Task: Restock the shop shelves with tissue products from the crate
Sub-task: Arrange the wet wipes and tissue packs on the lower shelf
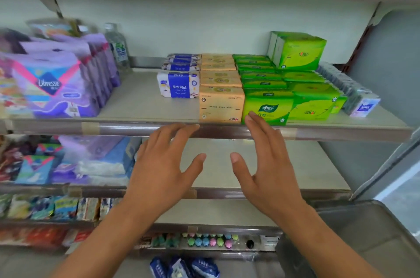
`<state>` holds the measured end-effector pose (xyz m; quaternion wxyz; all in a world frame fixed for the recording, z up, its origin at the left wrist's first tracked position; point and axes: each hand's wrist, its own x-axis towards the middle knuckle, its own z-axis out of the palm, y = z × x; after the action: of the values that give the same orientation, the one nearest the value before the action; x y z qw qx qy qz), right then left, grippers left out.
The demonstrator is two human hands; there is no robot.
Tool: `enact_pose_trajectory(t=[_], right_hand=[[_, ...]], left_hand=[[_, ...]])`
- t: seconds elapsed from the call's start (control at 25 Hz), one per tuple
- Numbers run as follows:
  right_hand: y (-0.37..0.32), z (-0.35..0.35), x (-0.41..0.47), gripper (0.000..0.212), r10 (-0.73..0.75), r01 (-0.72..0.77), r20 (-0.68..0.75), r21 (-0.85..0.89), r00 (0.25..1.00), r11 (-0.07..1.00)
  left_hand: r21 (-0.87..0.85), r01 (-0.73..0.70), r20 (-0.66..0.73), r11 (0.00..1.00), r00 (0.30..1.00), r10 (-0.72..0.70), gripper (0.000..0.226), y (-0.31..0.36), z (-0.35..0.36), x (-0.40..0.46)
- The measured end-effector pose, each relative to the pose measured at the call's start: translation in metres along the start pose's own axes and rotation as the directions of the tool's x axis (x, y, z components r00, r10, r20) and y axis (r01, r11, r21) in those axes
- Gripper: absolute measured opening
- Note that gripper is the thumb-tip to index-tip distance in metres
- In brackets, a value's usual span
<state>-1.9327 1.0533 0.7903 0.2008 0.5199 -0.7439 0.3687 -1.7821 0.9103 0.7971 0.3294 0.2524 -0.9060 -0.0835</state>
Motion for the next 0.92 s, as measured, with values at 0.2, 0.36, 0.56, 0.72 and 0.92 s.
enact_pose_trajectory(t=[0.2,0.36,0.56,0.72,0.92], right_hand=[[-0.049,0.01,0.003,0.061,0.01,-0.015,-0.056,-0.077,0.998,0.997],[-0.083,0.026,-0.002,0.06,0.01,-0.017,-0.077,-0.091,0.997,0.996],[-0.099,0.066,-0.041,0.061,0.06,-0.059,0.024,-0.034,0.998,0.998],[-0.094,0.094,-0.076,0.061,0.09,-0.101,0.16,0.061,0.983,0.993],[-0.081,0.128,-0.112,0.061,0.067,-0.092,0.312,0.065,0.948,0.994]], left_hand=[[-0.032,-0.06,-0.002,0.998,0.998,0.06,0.055,-0.041,-0.03,-0.002],[-0.064,-0.092,-0.008,0.994,0.996,0.092,0.056,-0.075,-0.046,-0.017],[-0.074,-0.009,0.1,0.997,0.995,0.016,0.059,-0.117,-0.036,-0.064],[-0.055,0.094,0.177,0.994,0.981,-0.083,0.059,-0.127,-0.012,-0.111],[-0.014,0.206,0.243,0.979,0.95,-0.196,0.06,-0.143,0.015,-0.153]])
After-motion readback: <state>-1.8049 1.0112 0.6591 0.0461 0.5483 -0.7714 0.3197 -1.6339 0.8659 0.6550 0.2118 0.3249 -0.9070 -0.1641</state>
